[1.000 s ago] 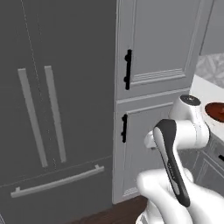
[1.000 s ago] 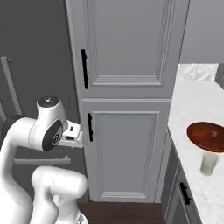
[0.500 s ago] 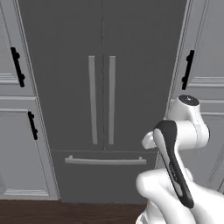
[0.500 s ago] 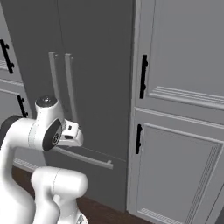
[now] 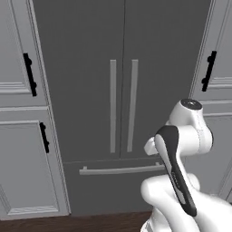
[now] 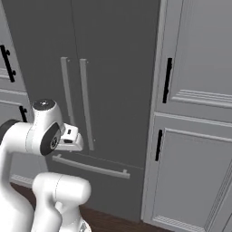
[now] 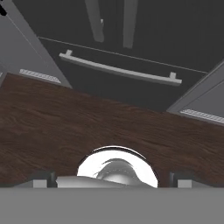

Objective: Grab a lemon wedge from the fridge and one ice cube from the ice bowl, and put them in the glass of lemonade.

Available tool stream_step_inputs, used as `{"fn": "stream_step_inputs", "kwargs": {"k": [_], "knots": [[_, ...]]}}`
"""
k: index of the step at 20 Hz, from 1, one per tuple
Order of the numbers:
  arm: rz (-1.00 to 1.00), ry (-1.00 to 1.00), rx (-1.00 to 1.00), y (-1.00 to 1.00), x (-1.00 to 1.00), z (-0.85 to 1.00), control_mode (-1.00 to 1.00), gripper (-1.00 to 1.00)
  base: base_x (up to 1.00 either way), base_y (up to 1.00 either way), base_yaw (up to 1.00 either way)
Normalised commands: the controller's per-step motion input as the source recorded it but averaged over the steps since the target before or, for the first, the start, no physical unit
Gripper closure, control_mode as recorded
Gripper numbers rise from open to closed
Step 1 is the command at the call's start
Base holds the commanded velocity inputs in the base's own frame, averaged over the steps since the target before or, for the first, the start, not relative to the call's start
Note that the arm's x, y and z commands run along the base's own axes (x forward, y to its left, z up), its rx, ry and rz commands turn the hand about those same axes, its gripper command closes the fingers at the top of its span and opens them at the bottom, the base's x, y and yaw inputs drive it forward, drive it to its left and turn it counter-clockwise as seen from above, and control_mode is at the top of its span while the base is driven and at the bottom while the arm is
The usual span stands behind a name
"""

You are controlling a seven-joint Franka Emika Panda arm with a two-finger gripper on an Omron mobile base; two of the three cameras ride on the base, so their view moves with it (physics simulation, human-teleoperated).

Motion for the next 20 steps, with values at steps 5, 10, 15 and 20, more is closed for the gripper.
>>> {"fn": "stream_step_inputs", "kwargs": {"k": [5, 10, 15, 20], "knots": [[0.0, 0.0, 0.0, 0.0, 0.0, 0.0, 1.0, -1.0, 0.33, 0.26, -0.36], [0.0, 0.0, 0.0, 0.0, 0.0, 0.0, 1.0, -1.0, 0.17, 0.35, -0.3], [0.0, 0.0, 0.0, 0.0, 0.0, 0.0, 1.0, -1.0, -0.22, 0.09, 0.0], [0.0, 0.0, 0.0, 0.0, 0.0, 0.0, 1.0, -1.0, -0.17, 0.09, 0.16]]}}
